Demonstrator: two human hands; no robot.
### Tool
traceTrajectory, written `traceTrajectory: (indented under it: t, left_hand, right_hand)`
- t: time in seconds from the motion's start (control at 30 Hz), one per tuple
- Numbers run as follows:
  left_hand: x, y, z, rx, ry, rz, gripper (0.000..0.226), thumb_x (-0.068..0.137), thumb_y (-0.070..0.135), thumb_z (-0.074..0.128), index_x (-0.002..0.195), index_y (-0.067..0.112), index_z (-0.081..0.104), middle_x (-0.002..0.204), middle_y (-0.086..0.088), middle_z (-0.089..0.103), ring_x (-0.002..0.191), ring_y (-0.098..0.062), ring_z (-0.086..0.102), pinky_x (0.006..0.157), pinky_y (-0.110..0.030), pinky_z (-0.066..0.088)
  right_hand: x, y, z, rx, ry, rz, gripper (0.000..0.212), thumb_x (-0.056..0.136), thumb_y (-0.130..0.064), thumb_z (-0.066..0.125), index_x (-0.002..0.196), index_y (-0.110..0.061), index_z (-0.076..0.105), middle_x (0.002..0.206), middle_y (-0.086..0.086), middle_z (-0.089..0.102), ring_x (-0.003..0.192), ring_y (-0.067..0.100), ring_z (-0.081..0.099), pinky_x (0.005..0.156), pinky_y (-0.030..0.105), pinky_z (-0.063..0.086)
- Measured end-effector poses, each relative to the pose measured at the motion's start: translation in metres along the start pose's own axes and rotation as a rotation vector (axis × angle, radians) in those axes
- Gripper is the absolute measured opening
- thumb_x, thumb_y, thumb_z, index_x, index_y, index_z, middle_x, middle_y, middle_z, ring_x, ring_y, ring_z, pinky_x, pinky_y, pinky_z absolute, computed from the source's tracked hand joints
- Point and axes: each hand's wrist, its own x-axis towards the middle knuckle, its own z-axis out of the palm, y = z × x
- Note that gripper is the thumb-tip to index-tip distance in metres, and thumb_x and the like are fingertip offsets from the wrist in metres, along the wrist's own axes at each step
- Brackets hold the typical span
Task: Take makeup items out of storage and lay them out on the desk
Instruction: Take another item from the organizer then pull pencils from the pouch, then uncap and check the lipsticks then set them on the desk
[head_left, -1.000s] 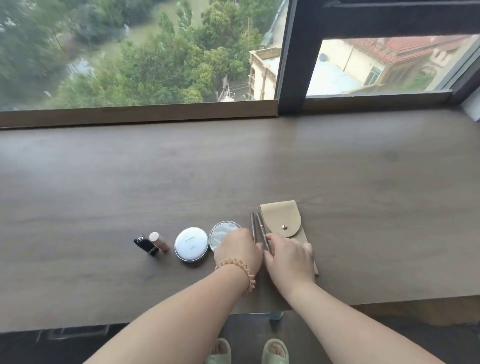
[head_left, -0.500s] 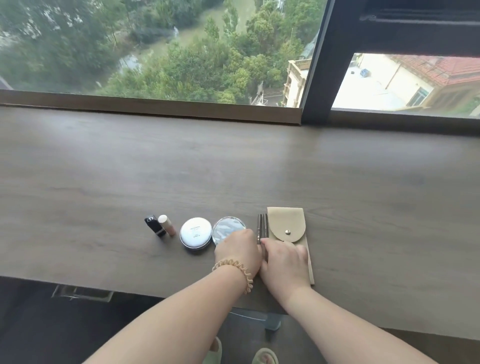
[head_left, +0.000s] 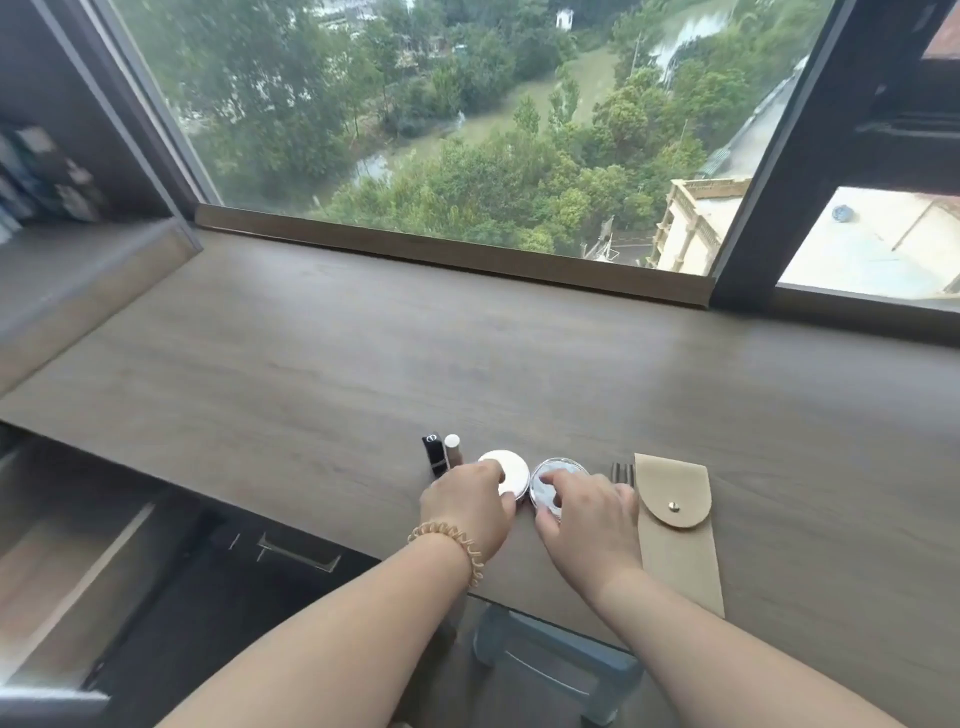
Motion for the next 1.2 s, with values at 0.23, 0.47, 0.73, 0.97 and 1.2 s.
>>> traceTrajectory:
  t: [0.23,0.47,0.73,0.97,1.2]
  left_hand:
    - [0.013,-0.073,-0.025,-0.023,0.002,-0.048,0.025,0.087,0.038,0.05,0.106,0.027,0.061,0.105,0.006,0.069,0.102,-0.018,0.062,0.083,-0.03,0.047]
    - [0.055,-0.14,-0.044,-0.037,-0.034,0.052,0.032,0.087,0.04,0.051,0.116,0.028,0.056,0.11,0.008,0.066,0.108,-0.015,0.058,0.088,-0.03,0.045]
    - [0.079,-0.16,-0.036,-0.043,-0.116,0.268,0.045,0.082,0.042,0.058,0.124,0.027,0.051,0.118,0.005,0.059,0.117,-0.017,0.05,0.099,-0.034,0.038]
    - [0.081,-0.134,-0.055,-0.434,-0.099,0.272,0.01,0.077,0.034,0.062,0.087,0.031,0.063,0.083,0.013,0.067,0.086,-0.011,0.064,0.086,-0.039,0.049]
    - [0.075,-0.101,-0.104,-0.996,-0.197,0.147,0.01,0.072,0.026,0.076,0.072,0.02,0.068,0.065,0.007,0.069,0.063,-0.006,0.063,0.064,-0.027,0.05]
  right_hand:
    - [0.03,-0.054,0.03,-0.032,0.015,-0.029,0.024,0.071,-0.029,0.07,0.094,-0.024,0.068,0.082,-0.002,0.063,0.084,0.026,0.06,0.075,0.038,0.035]
    - [0.069,-0.114,0.058,-0.09,-0.069,0.048,0.04,0.083,-0.04,0.059,0.122,-0.032,0.054,0.124,-0.007,0.051,0.123,0.017,0.038,0.096,0.034,0.021]
    - [0.077,-0.129,0.072,-0.167,-0.078,0.147,0.032,0.081,-0.044,0.062,0.111,-0.031,0.062,0.132,-0.005,0.048,0.131,0.015,0.028,0.099,0.033,0.011]
    - [0.068,-0.145,0.04,0.044,0.123,0.107,0.039,0.076,-0.058,0.052,0.1,-0.03,0.066,0.113,-0.01,0.059,0.122,0.013,0.039,0.091,0.029,0.015]
    - [0.054,-0.147,-0.001,0.409,0.19,0.151,0.037,0.073,-0.066,0.041,0.094,-0.045,0.063,0.086,-0.023,0.066,0.104,-0.002,0.051,0.094,0.03,0.025]
